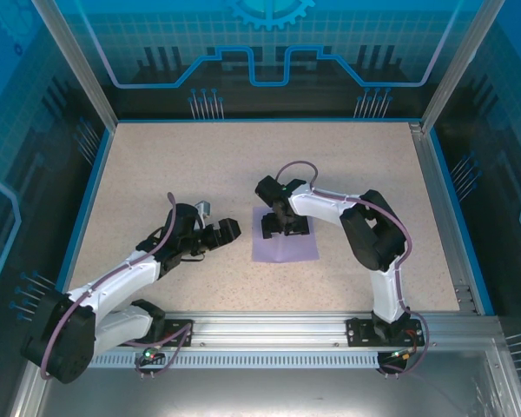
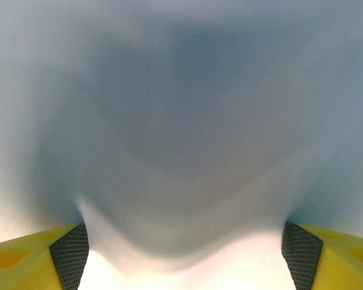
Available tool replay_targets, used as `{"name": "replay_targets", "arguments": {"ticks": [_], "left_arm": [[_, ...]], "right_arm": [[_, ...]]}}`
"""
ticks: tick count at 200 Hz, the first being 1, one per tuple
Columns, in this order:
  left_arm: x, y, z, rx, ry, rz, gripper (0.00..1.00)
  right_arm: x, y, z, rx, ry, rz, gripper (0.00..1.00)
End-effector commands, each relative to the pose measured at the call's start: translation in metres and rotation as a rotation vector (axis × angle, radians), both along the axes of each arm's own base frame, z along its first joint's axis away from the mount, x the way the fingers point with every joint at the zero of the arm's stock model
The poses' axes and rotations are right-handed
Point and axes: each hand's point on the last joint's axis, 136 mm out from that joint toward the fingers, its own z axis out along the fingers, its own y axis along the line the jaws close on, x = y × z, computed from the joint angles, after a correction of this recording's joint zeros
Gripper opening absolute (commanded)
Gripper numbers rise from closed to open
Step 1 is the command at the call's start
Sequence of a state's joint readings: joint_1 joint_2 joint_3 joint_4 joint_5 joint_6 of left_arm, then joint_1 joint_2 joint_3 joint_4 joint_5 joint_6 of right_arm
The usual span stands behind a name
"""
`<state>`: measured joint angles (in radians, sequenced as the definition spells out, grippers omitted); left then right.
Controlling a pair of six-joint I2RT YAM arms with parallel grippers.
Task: Fold a paper plane with a square sheet of paper (pick it up from the middle)
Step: Fold the square sheet of paper in half at the center of the table.
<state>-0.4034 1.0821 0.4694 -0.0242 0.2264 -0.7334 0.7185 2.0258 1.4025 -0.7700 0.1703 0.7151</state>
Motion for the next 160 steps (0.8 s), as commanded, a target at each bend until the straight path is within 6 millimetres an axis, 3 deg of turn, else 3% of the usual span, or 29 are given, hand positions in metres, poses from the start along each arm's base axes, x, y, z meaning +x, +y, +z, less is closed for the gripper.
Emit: {"name": "replay_targets", "arguments": {"ticks": [1,20,86,120,160], "left_arm": [[0.002,-0.007,0.012,-0.019,-0.013,-0.021,0.99],[0.002,-0.006,0.012,-0.020,-0.010,-0.019,0.99],[0.002,-0.006,0.015,-0.019,-0.019,-0.019,0.99],[0.002,-0.006,0.014,-0.019,-0.018,-0.020,0.99],[0.001,-0.006,0.013,-0.021,-0.013,-0.018,0.99]], "right_arm": [[-0.019,-0.010,-0.029,-0.053,0.103,0.000,0.84],[-0.015,-0.005,-0.022,-0.028,0.083,0.008,0.82],[-0.005,0.013,0.024,0.037,-0.038,0.094,0.99],[-0.013,0.014,0.013,-0.004,-0.027,0.143,0.99],[-0.025,-0.001,-0.020,-0.103,0.049,0.134,0.99]]}}
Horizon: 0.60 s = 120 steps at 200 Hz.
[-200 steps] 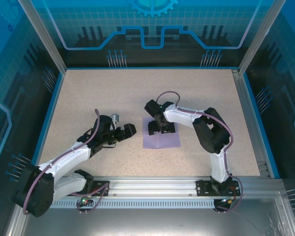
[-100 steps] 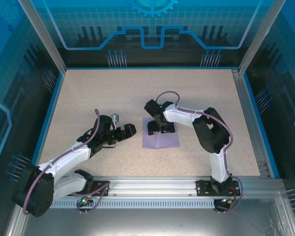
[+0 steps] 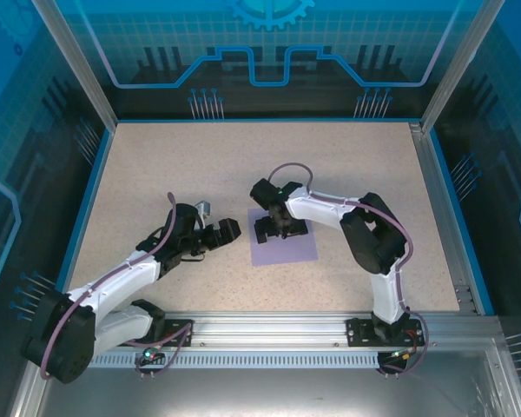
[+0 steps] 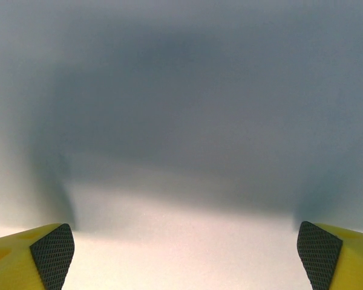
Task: Fold a paper plane with a square sheet of paper (pick it up from the middle)
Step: Fold the square sheet of paper in half at the center of the table.
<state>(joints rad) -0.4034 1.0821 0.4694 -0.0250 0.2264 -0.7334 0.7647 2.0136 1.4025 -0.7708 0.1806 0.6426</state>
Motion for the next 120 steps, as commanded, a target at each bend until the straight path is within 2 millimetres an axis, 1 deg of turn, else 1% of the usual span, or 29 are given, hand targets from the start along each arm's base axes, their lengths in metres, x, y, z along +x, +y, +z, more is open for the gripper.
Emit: {"name": "replay_targets", "arguments": {"ticks": [1,30,55,77,92,109,120], "left_arm": [[0.001,-0.006,0.014,-0.021,-0.015,-0.019,0.99],[0.000,-0.005,0.014,-0.019,-0.012,-0.018,0.99],[-0.003,-0.004,0.014,-0.014,-0.006,-0.017,0.99],[-0.003,-0.003,0.015,-0.012,-0.008,-0.017,0.99],[-0.003,-0.002,0.014,-0.009,-0.009,-0.011,0.99],[-0.004,-0.002,0.014,-0.009,-0.004,-0.008,0.99],[-0.004,-0.002,0.013,-0.010,-0.001,-0.008,0.99]], "right_arm": [[-0.015,-0.015,-0.025,-0.099,0.061,0.015,0.99],[-0.026,-0.019,-0.044,-0.048,0.118,-0.032,0.98],[-0.029,-0.017,-0.049,-0.010,0.131,-0.050,0.92],[-0.027,-0.014,-0.046,0.010,0.120,-0.049,0.84],[-0.024,-0.010,-0.040,0.021,0.109,-0.042,0.81],[-0.019,-0.005,-0.031,0.044,0.088,-0.035,0.73],[-0.016,-0.002,-0.025,0.063,0.077,-0.030,0.64]]}}
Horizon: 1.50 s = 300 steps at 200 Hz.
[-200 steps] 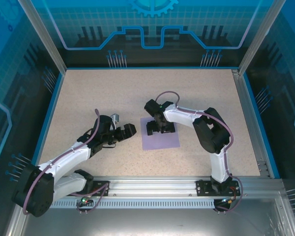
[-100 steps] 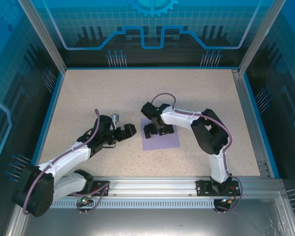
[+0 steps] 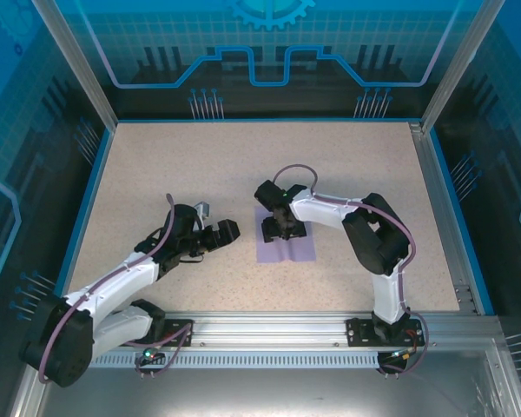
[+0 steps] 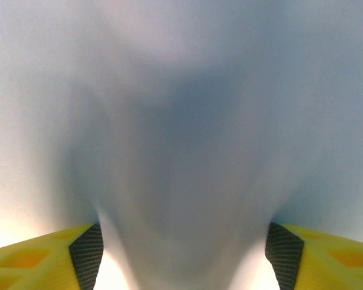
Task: Fold a paper plane with a square sheet of paper (pick it up from the middle)
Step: Fold the square sheet of paper in half at the center of the table.
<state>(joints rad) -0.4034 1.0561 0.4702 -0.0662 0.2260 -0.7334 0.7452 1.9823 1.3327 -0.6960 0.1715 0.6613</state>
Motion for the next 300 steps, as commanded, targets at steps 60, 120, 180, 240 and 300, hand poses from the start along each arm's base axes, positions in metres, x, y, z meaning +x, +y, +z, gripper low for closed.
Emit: {"name": "replay_targets", "arguments": {"ticks": [60,120,180,240,300], "left_arm": [[-0.001,0.001,0.015,0.007,-0.028,0.003,0.99],[-0.006,0.011,0.019,0.030,-0.048,0.026,0.99],[-0.005,0.005,0.026,-0.032,-0.068,0.034,0.99],[0.003,-0.016,0.025,-0.096,-0.039,-0.036,0.99],[0.009,-0.057,0.023,-0.155,0.017,-0.174,0.89]], "right_arm": [[-0.004,0.021,0.024,0.164,0.016,-0.005,0.27],[0.000,0.045,0.084,0.552,-0.034,-0.046,0.25],[0.003,0.041,0.065,0.863,0.086,-0.154,0.29],[-0.008,0.011,0.016,0.704,0.151,-0.197,0.42],[-0.015,-0.004,0.025,0.612,0.123,-0.149,0.58]]}}
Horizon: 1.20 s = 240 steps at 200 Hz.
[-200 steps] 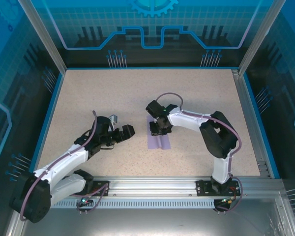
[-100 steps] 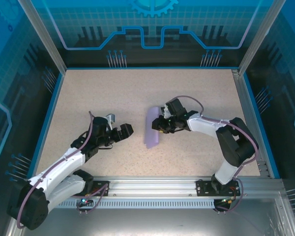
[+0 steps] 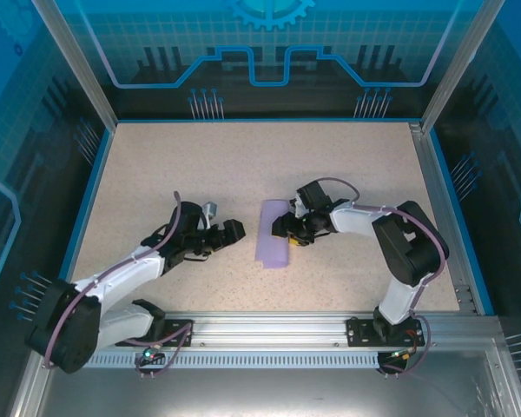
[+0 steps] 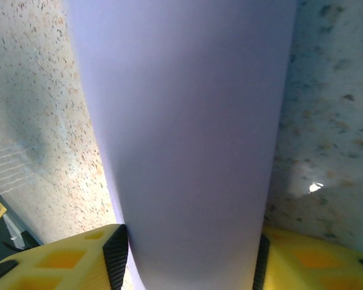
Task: Fold a paper plane with a square sheet of paper (pick it up from the middle)
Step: Fold the square sheet of paper in half at the center of the table.
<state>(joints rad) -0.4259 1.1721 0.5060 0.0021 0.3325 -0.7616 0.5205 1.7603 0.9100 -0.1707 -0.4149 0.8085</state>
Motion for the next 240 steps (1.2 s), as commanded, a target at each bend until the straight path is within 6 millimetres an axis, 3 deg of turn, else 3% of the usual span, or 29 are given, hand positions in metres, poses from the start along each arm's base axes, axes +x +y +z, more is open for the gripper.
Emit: {"name": "replay_targets", "arguments": {"ticks": [1,23,68,109,161,216,240], "left_arm": [[0.008,-0.032,0.026,-0.084,-0.039,-0.089,0.88],[0.011,-0.048,0.018,-0.076,-0.001,-0.112,0.79],[0.015,-0.077,0.002,-0.080,0.039,-0.147,0.76],[0.016,-0.102,-0.006,-0.077,0.068,-0.175,0.66],[0.022,-0.110,-0.021,-0.097,0.111,-0.142,0.51],[0.023,-0.110,-0.042,-0.068,0.163,-0.119,0.36],[0.023,-0.105,-0.049,-0.037,0.178,-0.100,0.35]], "right_arm": [[-0.004,-0.008,0.010,-0.041,-0.015,0.032,0.58],[-0.003,-0.011,0.018,-0.046,-0.034,0.041,0.60],[-0.002,-0.024,0.015,-0.095,-0.021,0.028,0.60],[-0.004,-0.023,0.010,-0.087,-0.020,0.032,0.60],[-0.005,-0.024,0.004,-0.087,-0.013,0.028,0.58],[-0.002,-0.021,0.010,-0.051,-0.023,0.030,0.58],[-0.002,-0.019,0.012,-0.038,-0.029,0.042,0.59]]}}
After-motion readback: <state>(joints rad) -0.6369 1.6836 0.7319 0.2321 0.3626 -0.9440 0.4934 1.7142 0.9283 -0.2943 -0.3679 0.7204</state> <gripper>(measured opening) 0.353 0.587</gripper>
